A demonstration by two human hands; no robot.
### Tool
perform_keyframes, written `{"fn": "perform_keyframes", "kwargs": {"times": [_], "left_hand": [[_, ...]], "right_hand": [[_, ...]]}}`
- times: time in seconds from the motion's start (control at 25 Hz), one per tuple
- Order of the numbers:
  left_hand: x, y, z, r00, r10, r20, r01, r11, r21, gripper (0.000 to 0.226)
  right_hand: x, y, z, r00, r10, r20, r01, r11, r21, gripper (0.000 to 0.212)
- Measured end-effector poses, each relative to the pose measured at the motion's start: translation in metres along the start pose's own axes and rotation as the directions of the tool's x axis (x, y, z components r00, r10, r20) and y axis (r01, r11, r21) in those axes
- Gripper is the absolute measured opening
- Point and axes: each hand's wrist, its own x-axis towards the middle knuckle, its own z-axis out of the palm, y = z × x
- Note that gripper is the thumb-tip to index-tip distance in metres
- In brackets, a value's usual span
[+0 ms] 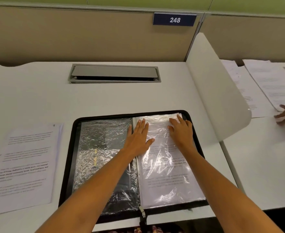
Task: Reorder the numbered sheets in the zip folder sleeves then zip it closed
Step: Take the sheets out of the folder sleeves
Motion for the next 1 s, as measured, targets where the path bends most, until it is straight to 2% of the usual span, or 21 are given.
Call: {"fn": "perform_keyframes", "kwargs": {"times": [0.08, 0.16, 0.24, 0.28, 0.36, 0.44, 0.52, 0.64, 0.8, 0.84, 0.92, 1.0], "left_hand": [[-0.002, 0.001, -0.003, 0.999, -0.009, -0.041, 0.007, 0.999, -0.043, 0.076], [-0.004, 0.006, -0.008, 0.987, -0.022, -0.161, 0.001, 0.991, -0.131, 0.069], [-0.008, 0.015, -0.017, 0.957, -0.058, -0.283, -0.022, 0.963, -0.270, 0.058], [-0.009, 0.018, -0.023, 0.951, -0.083, -0.297, -0.039, 0.922, -0.384, 0.055], [-0.012, 0.022, -0.033, 0.967, -0.137, -0.213, -0.049, 0.723, -0.689, 0.056], [-0.014, 0.019, -0.041, 0.975, -0.182, -0.124, -0.017, 0.500, -0.866, 0.061], [-0.018, 0.012, -0.048, 0.971, -0.216, -0.099, 0.002, 0.426, -0.905, 0.063], [-0.024, -0.001, -0.052, 0.954, -0.285, -0.091, 0.035, 0.410, -0.912, 0.051], [-0.035, -0.025, -0.058, 0.933, -0.357, -0.047, 0.035, 0.219, -0.975, 0.028], [-0.039, -0.033, -0.058, 0.921, -0.387, -0.043, 0.040, 0.205, -0.978, 0.022], [-0.050, -0.057, -0.058, 0.887, -0.458, -0.054, 0.087, 0.282, -0.956, 0.016], [-0.063, -0.082, -0.056, 0.849, -0.526, -0.048, 0.151, 0.329, -0.932, 0.020]], "right_hand": [[-0.001, -0.009, -0.007, 1.000, 0.025, -0.006, -0.025, 0.999, 0.024, 0.033], [-0.002, -0.020, -0.017, 0.995, 0.089, 0.038, -0.093, 0.988, 0.120, 0.035], [-0.005, -0.032, -0.024, 0.994, 0.090, 0.065, -0.103, 0.966, 0.239, 0.040], [-0.007, -0.039, -0.027, 0.996, 0.060, 0.071, -0.079, 0.948, 0.309, 0.043], [-0.010, -0.052, -0.031, 0.994, 0.031, 0.108, -0.086, 0.827, 0.556, 0.044], [-0.011, -0.065, -0.041, 0.979, 0.051, 0.195, -0.184, 0.622, 0.761, 0.041], [-0.011, -0.076, -0.051, 0.958, 0.045, 0.282, -0.267, 0.495, 0.827, 0.042], [-0.013, -0.091, -0.058, 0.939, -0.001, 0.344, -0.318, 0.381, 0.868, 0.047], [-0.020, -0.110, -0.057, 0.957, -0.006, 0.291, -0.280, 0.241, 0.929, 0.048], [-0.020, -0.112, -0.056, 0.963, 0.016, 0.269, -0.267, 0.210, 0.941, 0.046], [-0.020, -0.113, -0.051, 0.961, 0.074, 0.265, -0.275, 0.200, 0.940, 0.040], [-0.022, -0.111, -0.044, 0.957, 0.131, 0.259, -0.288, 0.319, 0.903, 0.042]]}}
